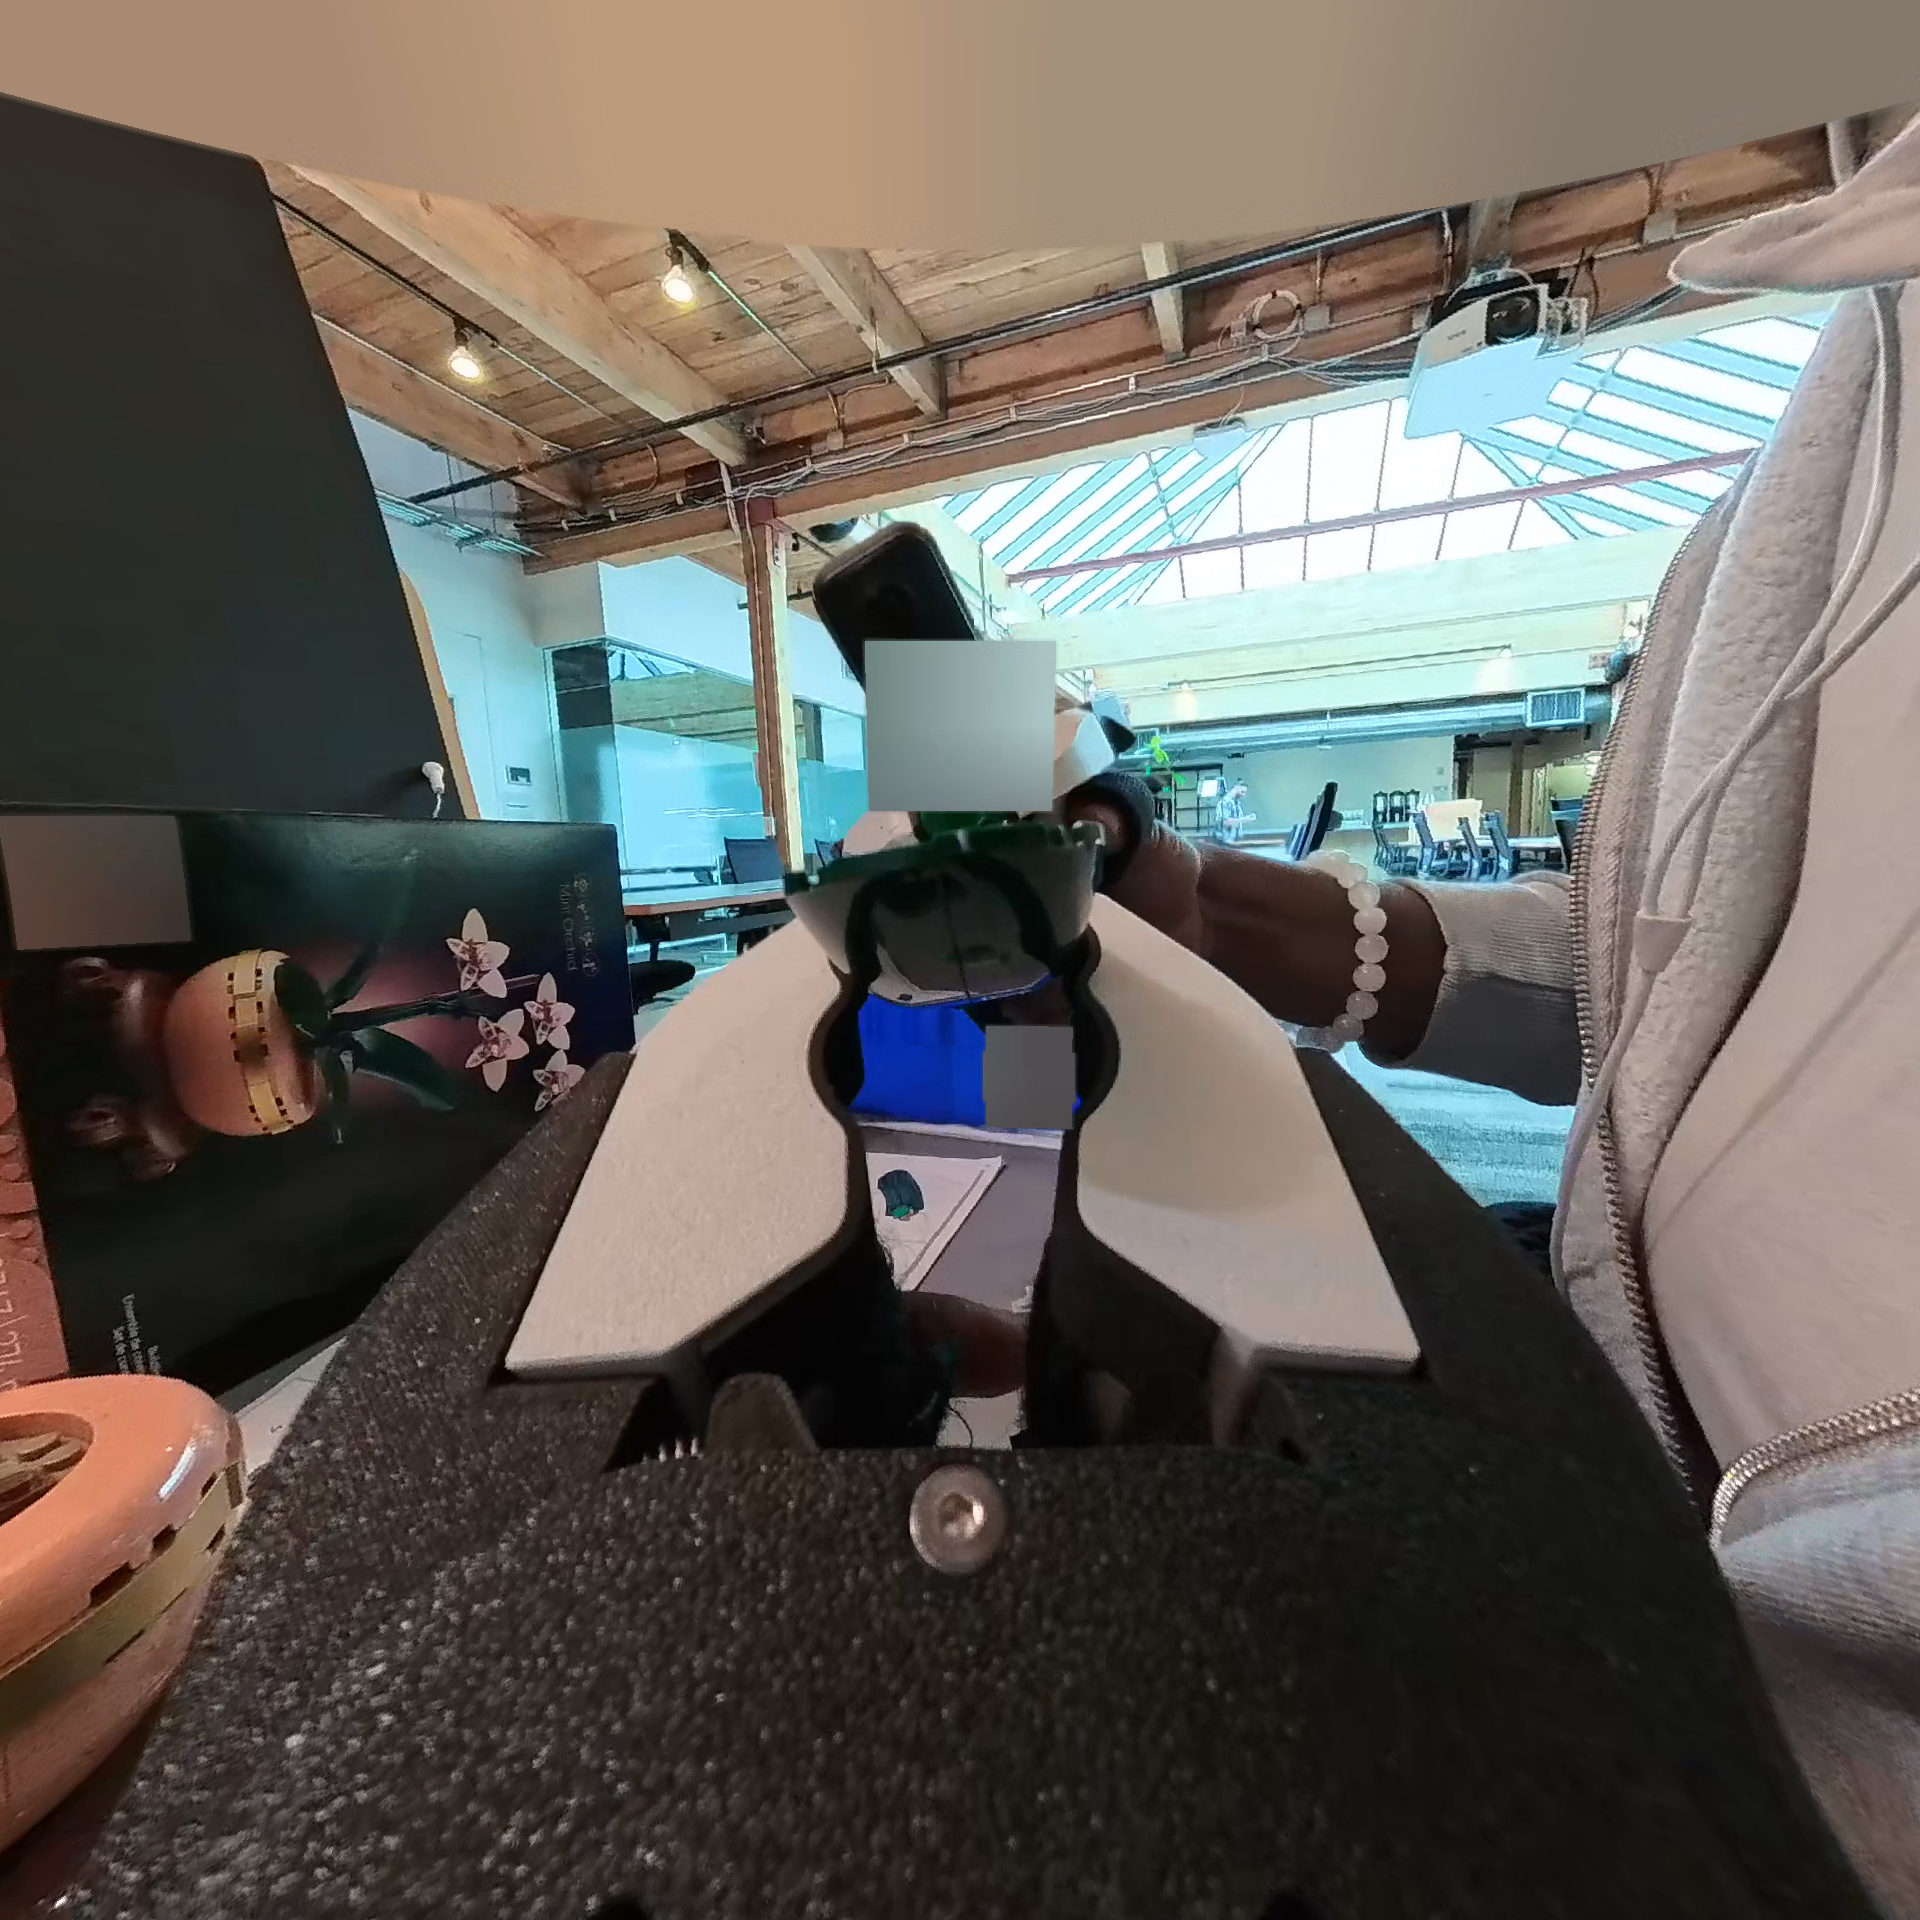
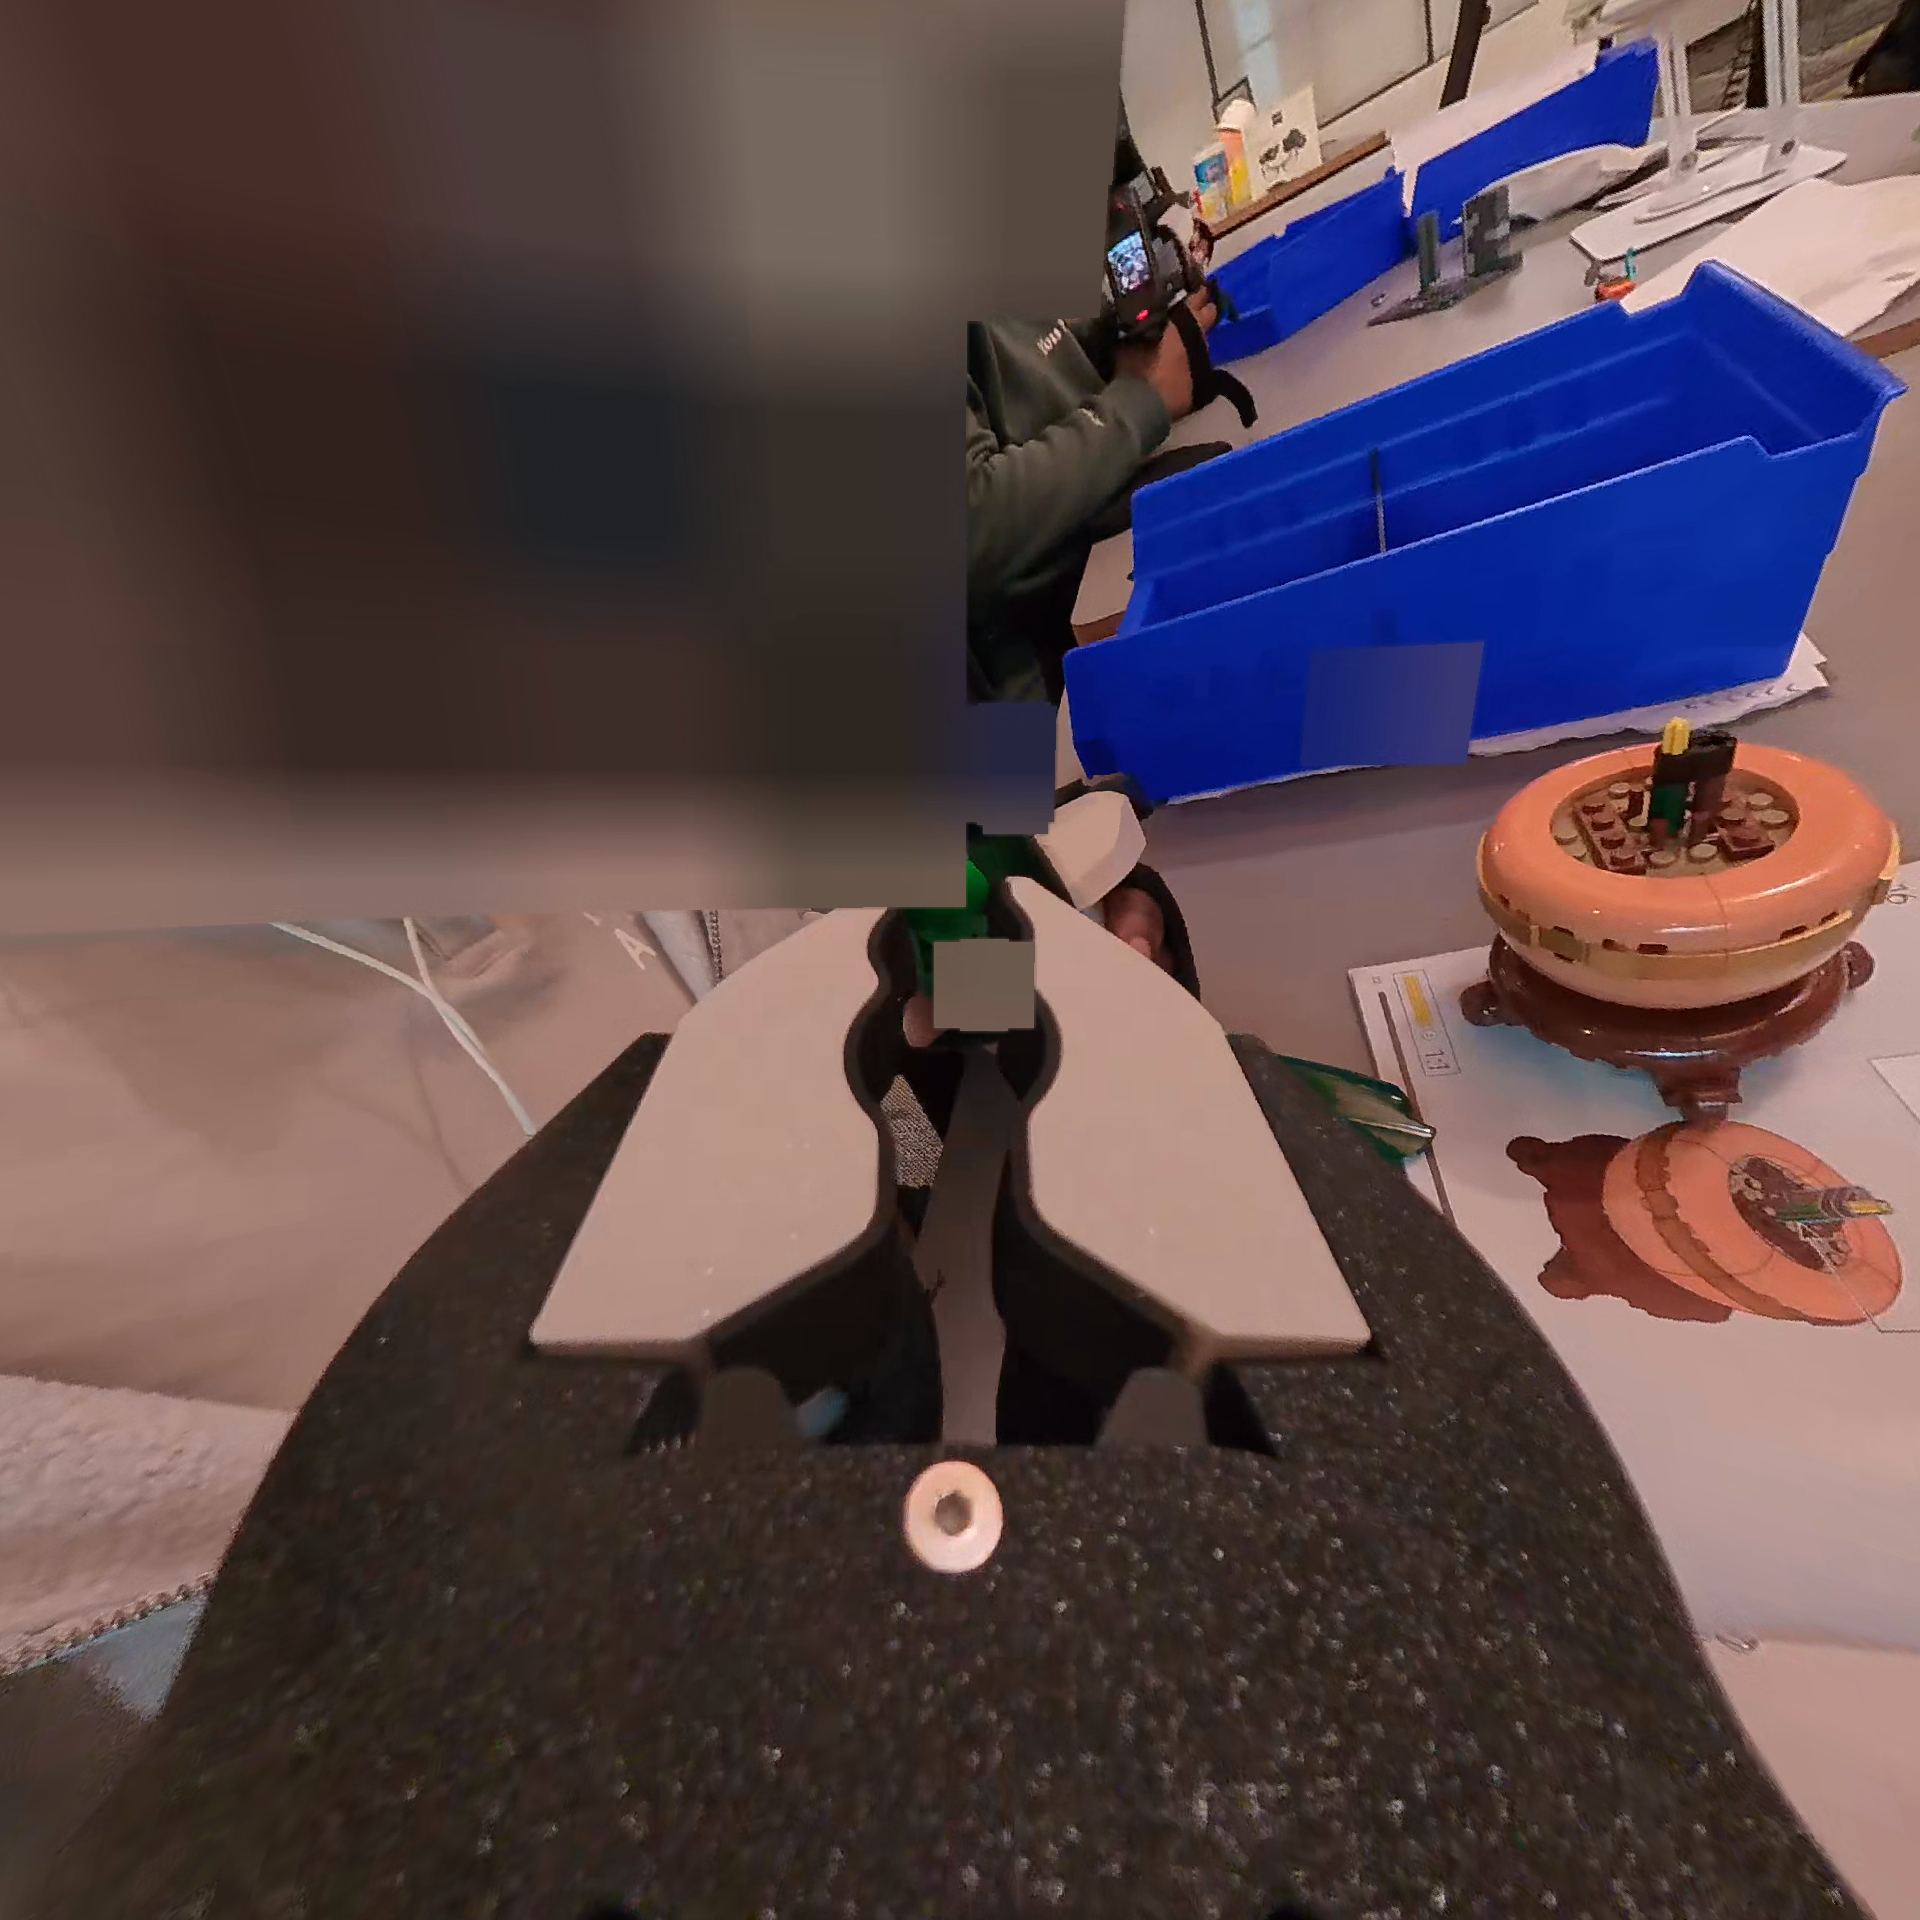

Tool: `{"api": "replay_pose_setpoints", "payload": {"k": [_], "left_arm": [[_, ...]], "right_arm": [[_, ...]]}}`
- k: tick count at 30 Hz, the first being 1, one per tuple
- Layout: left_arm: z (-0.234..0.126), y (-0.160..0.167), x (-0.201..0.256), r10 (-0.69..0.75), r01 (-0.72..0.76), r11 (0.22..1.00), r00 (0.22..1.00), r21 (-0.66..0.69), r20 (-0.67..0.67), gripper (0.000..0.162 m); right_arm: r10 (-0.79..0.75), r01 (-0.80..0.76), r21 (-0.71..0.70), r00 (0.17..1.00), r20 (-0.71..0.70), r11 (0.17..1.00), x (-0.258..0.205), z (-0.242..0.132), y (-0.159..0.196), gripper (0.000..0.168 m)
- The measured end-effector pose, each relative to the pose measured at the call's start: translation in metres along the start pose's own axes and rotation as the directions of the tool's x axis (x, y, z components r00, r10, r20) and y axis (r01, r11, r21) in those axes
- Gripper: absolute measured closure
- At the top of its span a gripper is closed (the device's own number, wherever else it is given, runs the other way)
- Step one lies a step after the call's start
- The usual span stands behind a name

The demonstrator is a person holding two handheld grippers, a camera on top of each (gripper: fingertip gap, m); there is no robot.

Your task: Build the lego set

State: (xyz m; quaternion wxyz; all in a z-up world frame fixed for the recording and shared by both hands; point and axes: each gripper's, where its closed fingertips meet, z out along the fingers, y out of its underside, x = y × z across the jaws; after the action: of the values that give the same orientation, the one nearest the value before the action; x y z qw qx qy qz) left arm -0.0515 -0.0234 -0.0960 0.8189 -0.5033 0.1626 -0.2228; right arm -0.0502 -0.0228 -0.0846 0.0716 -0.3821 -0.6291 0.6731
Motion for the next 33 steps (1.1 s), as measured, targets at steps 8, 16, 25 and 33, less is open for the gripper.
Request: {"api": "replay_pose_setpoints", "payload": {"k": [8, 16, 25, 33], "left_arm": [[0.0, 0.0, 0.001, 0.0, 0.0, 1.0, 1.0, -0.002, -0.004, 0.127], [0.001, 0.0, 0.002, -0.014, 0.014, 1.0, 1.0, 0.002, -0.013, 0.127], [0.001, -0.002, 0.004, -0.015, 0.015, 1.0, 1.0, 0.019, -0.022, 0.127], [0.001, -0.003, 0.005, -0.015, 0.016, 1.0, 1.0, 0.027, -0.027, 0.127]], "right_arm": [[-0.08, 0.067, -0.136, 0.992, -0.093, 0.988, 0.01, 0.004, 0.014, 0.154], [-0.298, 0.24, -0.386, 0.95, -0.097, 0.891, 0.006, 0.009, 0.019, 0.154], [-0.341, 0.259, -0.498, 0.937, -0.078, 0.827, 0.005, 0.009, 0.02, 0.153], [-0.362, 0.273, -0.522, 0.929, -0.074, 0.808, 0.004, 0.009, 0.018, 0.153]]}}
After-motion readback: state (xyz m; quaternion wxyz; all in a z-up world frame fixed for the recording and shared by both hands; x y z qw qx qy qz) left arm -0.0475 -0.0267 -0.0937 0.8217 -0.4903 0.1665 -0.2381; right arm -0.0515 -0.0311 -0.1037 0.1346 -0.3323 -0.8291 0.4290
